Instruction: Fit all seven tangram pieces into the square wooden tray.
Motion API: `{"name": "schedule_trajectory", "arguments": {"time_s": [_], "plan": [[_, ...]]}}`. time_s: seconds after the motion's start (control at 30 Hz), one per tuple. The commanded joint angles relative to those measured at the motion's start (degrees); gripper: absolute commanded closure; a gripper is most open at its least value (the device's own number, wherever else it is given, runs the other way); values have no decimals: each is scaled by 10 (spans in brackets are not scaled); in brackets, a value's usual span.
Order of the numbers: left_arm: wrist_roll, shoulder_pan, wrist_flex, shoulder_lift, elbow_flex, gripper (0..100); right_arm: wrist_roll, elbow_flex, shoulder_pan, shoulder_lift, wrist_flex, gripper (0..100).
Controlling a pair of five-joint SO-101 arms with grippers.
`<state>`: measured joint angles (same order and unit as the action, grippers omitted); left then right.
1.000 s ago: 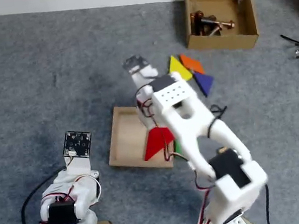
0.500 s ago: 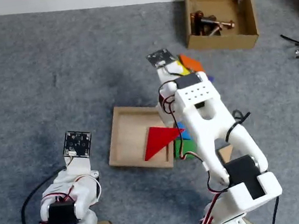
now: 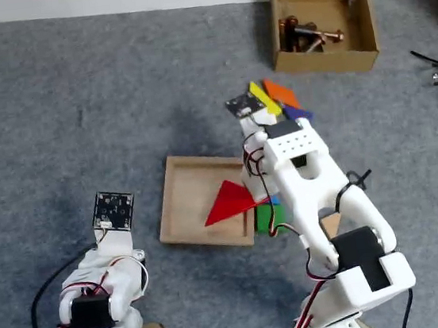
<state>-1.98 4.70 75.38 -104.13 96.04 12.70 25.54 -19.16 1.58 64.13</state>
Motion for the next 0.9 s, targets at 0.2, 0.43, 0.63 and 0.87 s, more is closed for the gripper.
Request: {"name": "schedule_trajectory", "arguments": {"time_s": [0.2,0.43,0.63,0.87], "plan": [[-5,6,2,-3,11,995,7,-3,5,-17,-12,992],[-5,6,2,-3,11,995,7,-2,3,-22,-12,992],[-5,6,2,-3,11,995,7,-2,-24,-22,-12,992],[-5,6,2,-3,11,995,6,-1,-36,-21,-9,992]]}}
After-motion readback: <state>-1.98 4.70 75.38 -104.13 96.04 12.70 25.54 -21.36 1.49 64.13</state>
